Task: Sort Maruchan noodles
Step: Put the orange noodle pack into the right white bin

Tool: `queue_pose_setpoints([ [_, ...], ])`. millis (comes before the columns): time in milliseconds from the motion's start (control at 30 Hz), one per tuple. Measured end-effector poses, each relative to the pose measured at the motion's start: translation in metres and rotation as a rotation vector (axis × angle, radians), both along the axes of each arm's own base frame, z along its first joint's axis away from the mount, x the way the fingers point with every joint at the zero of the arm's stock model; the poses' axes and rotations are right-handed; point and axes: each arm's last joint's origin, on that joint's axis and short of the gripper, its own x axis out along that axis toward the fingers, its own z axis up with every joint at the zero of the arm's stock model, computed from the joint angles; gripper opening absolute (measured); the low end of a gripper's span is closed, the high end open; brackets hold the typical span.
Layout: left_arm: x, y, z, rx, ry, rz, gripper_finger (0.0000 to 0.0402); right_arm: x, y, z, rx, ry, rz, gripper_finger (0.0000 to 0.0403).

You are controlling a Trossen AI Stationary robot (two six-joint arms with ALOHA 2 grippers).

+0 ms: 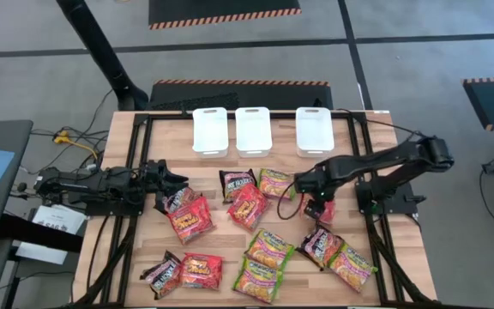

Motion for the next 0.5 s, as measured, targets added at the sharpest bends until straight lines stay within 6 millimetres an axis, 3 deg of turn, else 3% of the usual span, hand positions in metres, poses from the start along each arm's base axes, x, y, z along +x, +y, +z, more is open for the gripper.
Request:
queue_pose_setpoints([
  [333, 0.0, 0.0, 0.0, 0.0, 0.0, 0.004, 0.0102, 0.014, 0.007, -0.033, -0.027, 0.136, 0.013, 0.027],
  [500, 0.0, 0.0, 0.0, 0.0, 0.0, 0.005, 0.0102, 0.018, 0.007, -0.039, -0.018, 0.159, 0.01, 0.0257],
])
